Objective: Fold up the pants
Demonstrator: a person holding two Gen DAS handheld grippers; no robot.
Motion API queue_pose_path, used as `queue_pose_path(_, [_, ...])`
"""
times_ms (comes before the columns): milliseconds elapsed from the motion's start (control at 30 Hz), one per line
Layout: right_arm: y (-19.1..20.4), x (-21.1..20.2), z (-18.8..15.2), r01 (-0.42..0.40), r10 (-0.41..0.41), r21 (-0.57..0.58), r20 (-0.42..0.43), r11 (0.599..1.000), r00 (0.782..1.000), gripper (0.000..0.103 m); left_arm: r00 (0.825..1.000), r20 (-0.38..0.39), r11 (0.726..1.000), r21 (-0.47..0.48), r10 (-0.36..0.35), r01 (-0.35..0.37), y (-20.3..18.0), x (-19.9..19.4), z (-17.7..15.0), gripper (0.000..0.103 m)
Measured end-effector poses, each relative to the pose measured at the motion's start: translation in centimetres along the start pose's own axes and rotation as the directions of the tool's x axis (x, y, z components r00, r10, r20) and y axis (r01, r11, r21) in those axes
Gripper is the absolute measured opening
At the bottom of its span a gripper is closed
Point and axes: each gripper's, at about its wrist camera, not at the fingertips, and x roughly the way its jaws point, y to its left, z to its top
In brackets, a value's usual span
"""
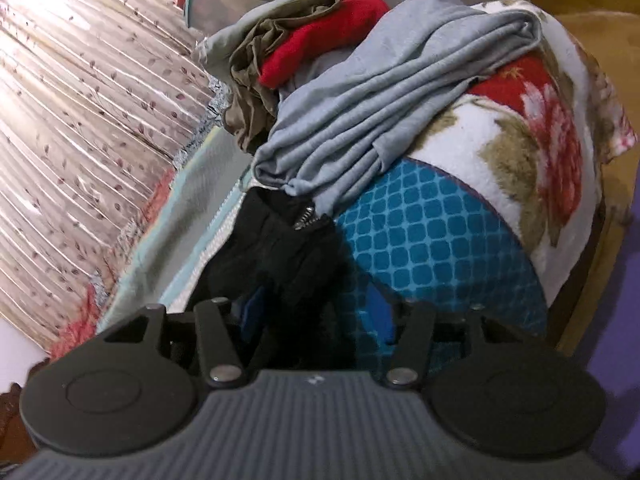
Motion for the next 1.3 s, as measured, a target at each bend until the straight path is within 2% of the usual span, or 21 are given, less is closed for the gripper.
queue_pose_path(100, [0.4, -1.1, 0.2, -0.053, 0.053, -0.026, 0.001, 0.998, 0.999, 0.058, 0.999, -0.021, 0.997, -0.071, -0.026, 0.025, 0.8, 0.5, 0.3, 0.007])
queue_pose_path(200, [0.5, -2.5, -0.3, -0.052, 0.052, -0.110, -0.005, 0.993, 0.999, 0.057, 0.999, -0.028, 0.997, -0.077, -0.018, 0.016, 0.7, 1.0, 0.0, 0.008])
queue_pose_path(267, [0.2, -2.4, -1.1, -0.022, 0.019, -0.154, -0.023, 0.988, 1.000, 0.047, 0.999, -0.037, 0.998, -0.066, -0.012, 0.010, 0.4, 1.3, -0.1, 0.009])
queue_pose_path(300, [0.2, -2.3, -1.5, 0.003, -0.008, -0.181, -0.029, 0.983, 1.000, 0.038, 0.999, -0.041, 0.998, -0.058, -0.007, 0.005, 0.2, 1.5, -0.1, 0.009])
queue_pose_path(333, [0.1, -1.9, -1.7, 0.017, -0.025, -0.196, -0.037, 0.980, 0.999, 0.035, 0.999, -0.043, 0.999, -0.049, -0.003, 0.001, -0.1, 1.8, 0.0, 0.009])
queue_pose_path(433, [0.6, -1.1, -2.5, 0.013, -0.025, -0.219, -0.051, 0.976, 0.998, 0.024, 0.999, -0.049, 1.000, -0.029, 0.007, -0.008, -0.6, 1.9, 0.2, 0.014])
queue_pose_path(533, [1.8, -1.2, -2.2, 0.023, -0.026, -0.249, -0.009, 0.968, 1.000, 0.013, 0.998, -0.056, 1.000, -0.014, 0.026, -0.027, -1.1, 2.1, 0.3, 0.015])
queue_pose_path(633, [2.7, -1.4, -1.7, 0.156, -0.137, -0.291, 0.085, 0.944, 0.987, 0.012, 0.998, -0.055, 0.999, -0.011, 0.041, -0.042, -1.5, 2.2, 0.3, 0.015])
queue_pose_path(767, [2.6, 0.7, -2.0, 0.253, -0.232, -0.348, 0.102, 0.902, 0.967, 0.013, 0.997, -0.050, 0.998, 0.001, 0.061, -0.061, -2.0, 2.4, 0.2, 0.015])
queue_pose_path(833, [2.6, 0.5, -1.8, 0.247, -0.225, -0.324, 0.104, 0.913, 0.969, 0.019, 0.996, -0.052, 0.998, 0.004, 0.066, -0.066, -2.1, 2.3, 0.2, 0.015])
queue_pose_path(900, [1.1, -0.6, -1.1, 0.149, -0.134, -0.206, 0.086, 0.967, 0.987, 0.028, 0.997, -0.055, 0.998, -0.005, 0.062, -0.062, -2.2, 2.0, 0.4, 0.016])
queue_pose_path(933, [0.3, -0.9, -0.8, 0.102, -0.091, -0.137, 0.082, 0.985, 0.992, 0.041, 0.997, -0.051, 0.999, -0.007, 0.052, -0.053, -2.2, 1.8, 0.5, 0.019])
queue_pose_path(967, [-0.7, -1.4, -0.6, 0.049, -0.045, -0.056, 0.078, 0.997, 0.996, 0.049, 0.998, -0.046, 0.999, -0.010, 0.039, -0.040, -2.4, 1.6, 0.6, 0.020])
queue_pose_path(1000, [-1.6, -1.7, -0.4, -0.003, 0.001, 0.019, 0.078, 1.000, 0.997, 0.060, 0.999, -0.041, 1.000, -0.011, 0.025, -0.026, -2.5, 1.5, 0.9, 0.021])
queue_pose_path(1033, [-2.2, -1.8, -0.4, -0.048, 0.043, 0.070, 0.074, 0.996, 0.996, 0.067, 0.999, -0.037, 1.000, -0.012, 0.011, -0.012, -2.7, 1.5, 1.1, 0.023])
queue_pose_path(1133, [-2.4, -1.1, -0.5, -0.080, 0.072, 0.112, 0.069, 0.991, 0.995, 0.069, 0.998, -0.049, 0.999, -0.005, -0.037, 0.037, -3.7, 1.7, 2.5, 0.024])
queue_pose_path(1200, [-1.7, 0.0, -0.8, -0.050, 0.045, 0.088, 0.057, 0.995, 0.997, 0.069, 0.997, -0.056, 0.998, 0.014, -0.058, 0.059, -4.7, 1.9, 3.8, 0.024])
queue_pose_path(1233, [-1.2, 0.5, -1.1, -0.030, 0.027, 0.070, 0.048, 0.997, 0.998, 0.053, 0.997, -0.053, 0.998, 0.023, -0.063, 0.064, -5.3, 2.0, 4.5, 0.026])
queue_pose_path(1267, [-0.3, 0.7, -1.1, -0.012, 0.010, 0.038, 0.042, 0.999, 0.999, 0.031, 0.996, -0.046, 0.997, 0.032, -0.071, 0.072, -5.8, 1.9, 5.3, 0.028])
queue_pose_path(1300, [0.9, 0.9, -1.2, 0.006, -0.005, -0.009, 0.026, 1.000, 1.000, 0.016, 0.996, -0.037, 0.996, 0.041, -0.081, 0.082, -6.4, 1.7, 6.0, 0.030])
